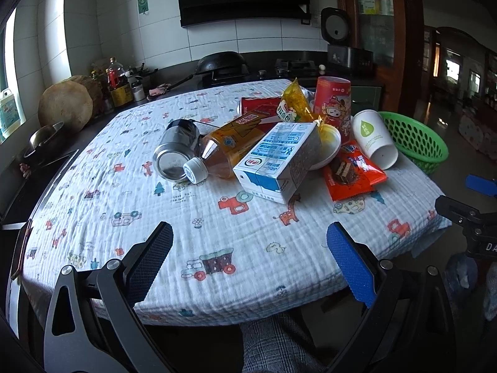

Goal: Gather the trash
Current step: 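Reach the right tool to the white paper cup and grasp it while the left tool reaches the milk carton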

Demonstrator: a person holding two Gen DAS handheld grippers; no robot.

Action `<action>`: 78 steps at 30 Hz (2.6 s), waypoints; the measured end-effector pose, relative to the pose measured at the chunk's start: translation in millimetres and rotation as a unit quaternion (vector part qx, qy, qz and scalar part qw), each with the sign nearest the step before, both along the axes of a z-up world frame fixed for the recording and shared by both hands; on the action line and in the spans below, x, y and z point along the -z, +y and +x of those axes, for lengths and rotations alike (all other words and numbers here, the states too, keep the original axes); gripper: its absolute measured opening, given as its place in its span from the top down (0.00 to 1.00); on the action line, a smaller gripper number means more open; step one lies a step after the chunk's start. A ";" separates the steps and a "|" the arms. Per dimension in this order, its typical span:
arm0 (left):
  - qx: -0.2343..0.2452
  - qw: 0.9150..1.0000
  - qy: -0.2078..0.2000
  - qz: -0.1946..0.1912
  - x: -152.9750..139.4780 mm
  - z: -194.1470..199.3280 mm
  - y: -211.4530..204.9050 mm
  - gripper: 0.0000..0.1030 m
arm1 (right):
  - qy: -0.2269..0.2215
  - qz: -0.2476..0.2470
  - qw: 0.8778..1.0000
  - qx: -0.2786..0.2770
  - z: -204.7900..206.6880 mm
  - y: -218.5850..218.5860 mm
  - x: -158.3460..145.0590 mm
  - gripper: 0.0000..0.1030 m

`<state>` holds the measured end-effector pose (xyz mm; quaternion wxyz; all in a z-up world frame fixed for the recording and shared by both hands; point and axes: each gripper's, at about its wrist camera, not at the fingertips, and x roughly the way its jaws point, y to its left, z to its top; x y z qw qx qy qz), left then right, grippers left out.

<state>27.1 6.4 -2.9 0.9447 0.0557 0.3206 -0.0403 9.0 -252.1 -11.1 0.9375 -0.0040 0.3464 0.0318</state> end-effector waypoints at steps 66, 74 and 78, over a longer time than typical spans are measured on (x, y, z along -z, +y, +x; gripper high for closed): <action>0.240 0.948 0.197 -0.065 11.9 176.3 -25.5 0.32 | 0.127 0.101 0.987 -0.020 180.5 -20.1 14.3 0.26; 0.239 0.949 0.196 -0.058 11.1 181.0 -32.9 0.25 | 0.133 0.118 0.984 -0.019 187.8 -23.7 19.5 0.29; 0.238 0.951 0.188 -0.057 7.0 180.2 -37.9 0.22 | 0.135 0.125 0.983 -0.016 191.6 -25.8 21.4 0.35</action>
